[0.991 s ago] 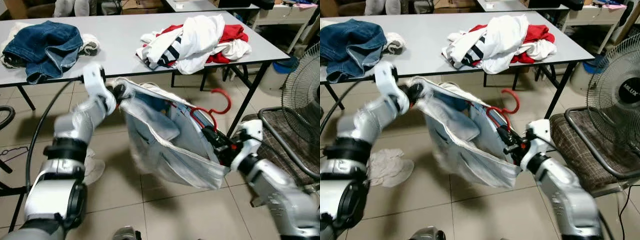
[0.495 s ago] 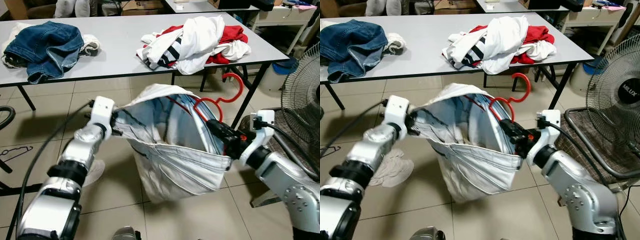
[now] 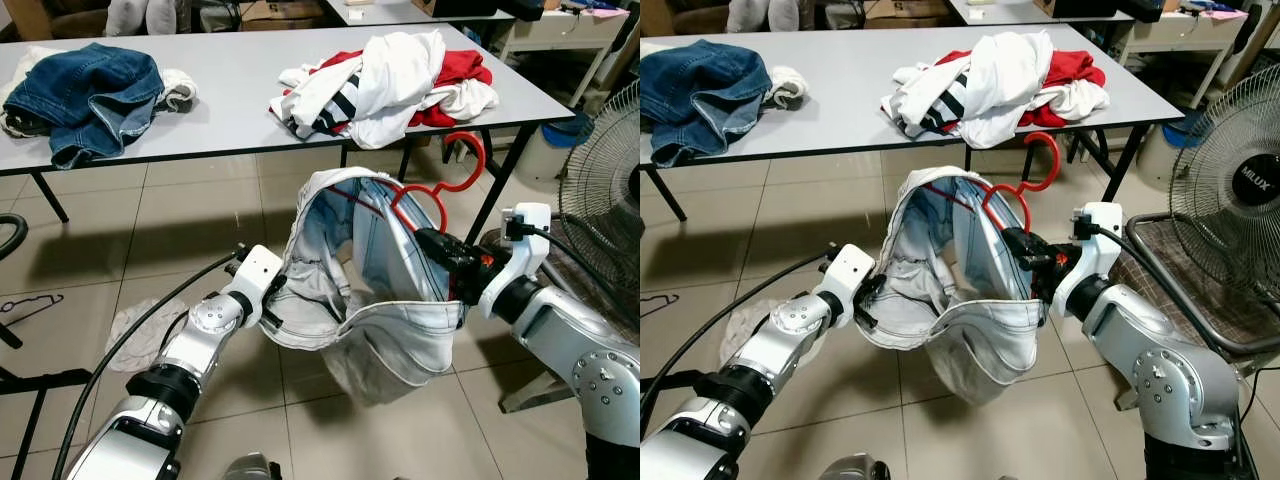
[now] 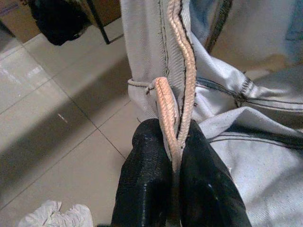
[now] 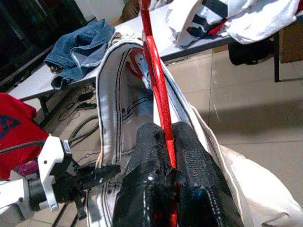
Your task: Hang hanger
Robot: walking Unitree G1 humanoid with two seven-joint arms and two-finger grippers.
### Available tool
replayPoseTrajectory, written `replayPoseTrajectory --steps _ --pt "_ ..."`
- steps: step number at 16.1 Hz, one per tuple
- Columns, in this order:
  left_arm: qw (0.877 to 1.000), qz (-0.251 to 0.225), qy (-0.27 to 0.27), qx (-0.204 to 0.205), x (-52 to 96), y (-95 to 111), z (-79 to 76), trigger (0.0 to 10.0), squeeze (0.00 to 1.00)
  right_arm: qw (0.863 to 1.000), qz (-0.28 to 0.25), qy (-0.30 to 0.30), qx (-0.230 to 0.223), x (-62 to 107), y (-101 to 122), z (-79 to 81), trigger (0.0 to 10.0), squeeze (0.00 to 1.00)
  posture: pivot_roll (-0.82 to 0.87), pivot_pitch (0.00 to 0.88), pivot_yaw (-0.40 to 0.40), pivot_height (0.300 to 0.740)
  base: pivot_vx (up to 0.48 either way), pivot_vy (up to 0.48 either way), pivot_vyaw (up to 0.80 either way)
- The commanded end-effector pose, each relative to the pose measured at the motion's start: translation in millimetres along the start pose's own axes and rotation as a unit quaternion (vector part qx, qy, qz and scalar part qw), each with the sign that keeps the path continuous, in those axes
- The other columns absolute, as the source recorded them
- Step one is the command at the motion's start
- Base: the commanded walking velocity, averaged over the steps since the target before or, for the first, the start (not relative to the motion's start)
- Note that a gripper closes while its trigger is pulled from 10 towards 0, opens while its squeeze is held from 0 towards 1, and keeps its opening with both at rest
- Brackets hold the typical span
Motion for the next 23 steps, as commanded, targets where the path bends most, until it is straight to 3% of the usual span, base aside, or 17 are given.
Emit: replayPoseTrajectory --steps 1,2,3,7,10,13,14,15,19,20,23 --pt "0.999 0.001 -0.025 0.023 4.3 -5 -2.1 10.0 0.23 0.999 -0.038 0.02 0.022 2.6 22 11.9 10.0 0.0 -0.02 0.0 -0.016 0.74 0.0 0.0 0.0" --pt "0.998 -0.026 -0.039 0.037 8.0 3 -0.3 10.0 1.0 0.999 -0.026 0.01 0.032 2.5 16 9.0 10.0 0.0 -0.02 0.0 -0.015 0.74 0.0 0.0 0.0" --pt "0.998 -0.026 -0.039 0.037 8.0 3 -0.3 10.0 1.0 0.999 -0.026 0.01 0.032 2.5 16 9.0 10.0 0.0 -0.02 0.0 -0.015 0.74 0.0 0.0 0.0" --pt "0.99 -0.111 -0.039 0.072 23.9 28 21.0 10.0 1.0 0.998 -0.001 -0.015 0.055 2.5 2 -0.8 10.0 0.0 -0.02 0.0 -0.018 0.74 0.0 0.0 0.0" --pt "0.978 -0.171 -0.054 0.104 35.8 56 34.0 10.0 1.0 0.997 0.02 -0.026 0.072 0.0 -10 -8.3 10.0 0.0 0.0 0.0 -0.033 0.74 0.0 0.0 0.0" --pt "0.975 -0.186 -0.035 0.116 38.5 65 41.6 10.0 1.0 0.996 0.022 -0.029 0.079 -2.9 -13 -9.1 10.0 0.0 0.0 0.0 -0.032 0.74 0.0 0.0 0.0" --pt "0.973 -0.194 0.032 0.124 46.8 67 60.5 10.0 0.19 0.995 0.01 -0.05 0.091 -5.4 -15 -13.8 10.0 0.0 -0.01 0.0 -0.018 0.74 0.0 0.0 0.0" --pt "0.971 -0.198 0.058 0.124 51.8 67 67.1 10.0 0.0 0.994 0.006 -0.064 0.091 -5.9 -17 -17.4 10.0 0.0 -0.01 0.0 -0.017 0.74 0.0 0.0 0.0" --pt "0.976 -0.171 0.089 0.105 67.5 57 55.5 10.0 0.0 0.986 -0.006 -0.125 0.109 -3.2 -34 -35.8 10.0 0.0 0.0 0.0 -0.008 0.74 0.0 0.0 0.23" --pt "0.977 -0.167 0.103 0.087 74.5 52 39.7 10.0 0.0 0.984 -0.002 -0.143 0.107 -3.9 -47 -40.6 10.0 0.0 0.01 0.0 -0.011 0.74 0.0 0.0 0.8" --pt "0.973 -0.163 0.134 0.093 72.9 44 26.3 10.0 0.0 0.987 -0.003 -0.118 0.108 -12.0 -57 -34.5 10.0 0.0 0.02 0.0 -0.016 0.74 0.0 0.0 0.8"
Point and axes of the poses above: a point about 5 cm out from each wrist's last joint towards the gripper, its own x axis pointing back from the gripper into the wrist, its own y axis along the axis of the wrist's last joint, z = x × y, the point moved 5 cm from there along -x, pointing out of the wrist towards the gripper, and after that the axes turned 9 degrees about -x, right-handed, at the moved point
